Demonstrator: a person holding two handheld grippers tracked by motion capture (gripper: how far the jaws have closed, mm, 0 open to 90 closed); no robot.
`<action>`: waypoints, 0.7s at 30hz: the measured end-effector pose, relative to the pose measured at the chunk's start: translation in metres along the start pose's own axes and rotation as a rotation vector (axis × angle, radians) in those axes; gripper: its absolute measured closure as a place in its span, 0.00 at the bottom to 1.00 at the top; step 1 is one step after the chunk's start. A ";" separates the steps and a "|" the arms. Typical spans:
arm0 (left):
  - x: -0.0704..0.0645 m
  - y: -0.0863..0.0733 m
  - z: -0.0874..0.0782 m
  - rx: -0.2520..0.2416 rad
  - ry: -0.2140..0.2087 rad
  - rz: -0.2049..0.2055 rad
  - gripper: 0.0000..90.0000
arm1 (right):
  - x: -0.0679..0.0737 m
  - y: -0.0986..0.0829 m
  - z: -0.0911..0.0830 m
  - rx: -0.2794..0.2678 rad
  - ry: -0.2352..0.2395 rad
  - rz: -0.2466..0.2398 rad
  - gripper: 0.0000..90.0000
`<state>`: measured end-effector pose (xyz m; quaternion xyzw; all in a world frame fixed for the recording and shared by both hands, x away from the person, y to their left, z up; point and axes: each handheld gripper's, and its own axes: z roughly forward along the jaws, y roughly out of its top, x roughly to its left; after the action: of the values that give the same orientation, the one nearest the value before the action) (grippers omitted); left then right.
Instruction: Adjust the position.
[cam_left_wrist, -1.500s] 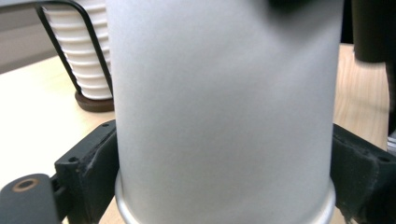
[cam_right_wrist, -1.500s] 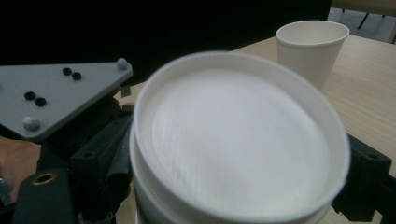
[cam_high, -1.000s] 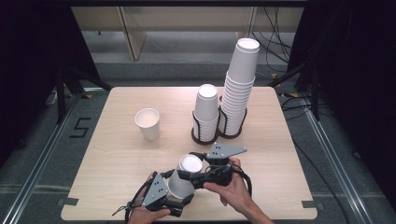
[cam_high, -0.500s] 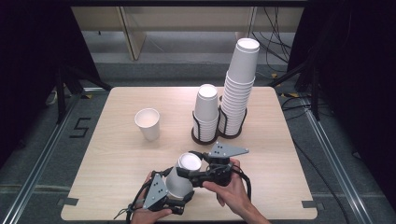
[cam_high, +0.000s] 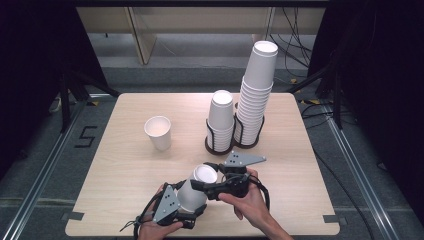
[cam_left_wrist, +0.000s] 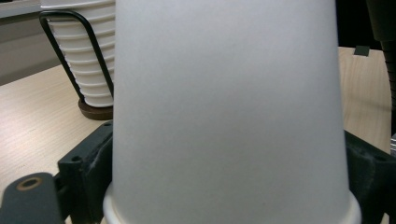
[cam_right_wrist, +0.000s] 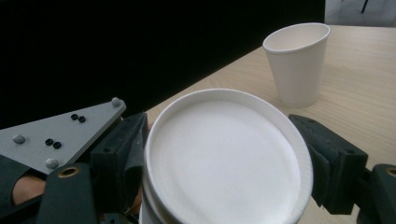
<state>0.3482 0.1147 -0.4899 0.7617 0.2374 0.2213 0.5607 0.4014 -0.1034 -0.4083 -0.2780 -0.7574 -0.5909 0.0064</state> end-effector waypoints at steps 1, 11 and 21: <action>0.000 0.000 0.000 0.001 0.000 0.003 0.12 | 0.000 0.000 0.000 0.003 0.008 0.007 0.27; 0.001 0.000 0.000 -0.003 -0.012 0.006 0.12 | -0.003 -0.001 0.001 0.028 0.009 0.004 0.25; 0.000 0.000 0.001 -0.013 -0.001 -0.006 0.05 | 0.003 0.002 0.000 0.026 0.004 0.000 0.28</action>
<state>0.3482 0.1140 -0.4904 0.7575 0.2381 0.2208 0.5664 0.3997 -0.1024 -0.4059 -0.2766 -0.7650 -0.5815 0.0116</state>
